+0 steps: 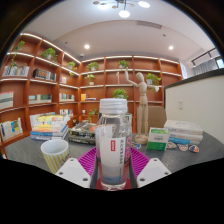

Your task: Pour water

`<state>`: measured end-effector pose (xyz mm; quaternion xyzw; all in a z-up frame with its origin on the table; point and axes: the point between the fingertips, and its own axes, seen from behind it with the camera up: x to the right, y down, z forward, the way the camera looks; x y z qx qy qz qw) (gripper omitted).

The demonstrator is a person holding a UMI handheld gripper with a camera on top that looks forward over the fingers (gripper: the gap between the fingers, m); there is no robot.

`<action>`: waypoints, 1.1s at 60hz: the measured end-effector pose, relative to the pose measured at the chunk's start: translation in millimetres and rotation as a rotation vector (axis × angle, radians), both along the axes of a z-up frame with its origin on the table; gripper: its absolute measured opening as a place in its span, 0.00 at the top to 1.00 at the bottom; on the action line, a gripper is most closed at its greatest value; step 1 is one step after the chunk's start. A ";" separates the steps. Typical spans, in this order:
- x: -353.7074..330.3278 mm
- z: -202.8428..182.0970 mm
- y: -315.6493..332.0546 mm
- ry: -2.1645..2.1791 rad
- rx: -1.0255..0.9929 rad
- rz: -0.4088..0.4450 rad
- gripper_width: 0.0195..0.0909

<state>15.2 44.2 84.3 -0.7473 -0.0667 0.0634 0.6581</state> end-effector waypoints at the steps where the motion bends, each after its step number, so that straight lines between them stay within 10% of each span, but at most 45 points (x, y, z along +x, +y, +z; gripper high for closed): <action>1: 0.6 -0.9 0.0 0.002 -0.006 -0.005 0.56; 14: 12.6 -18.2 -30.8 0.033 -0.112 -0.075 0.11; 36: 30.7 -8.1 -147.0 0.034 -0.165 -0.251 0.08; 66: -11.2 35.0 -191.1 -0.019 -0.089 -0.199 0.08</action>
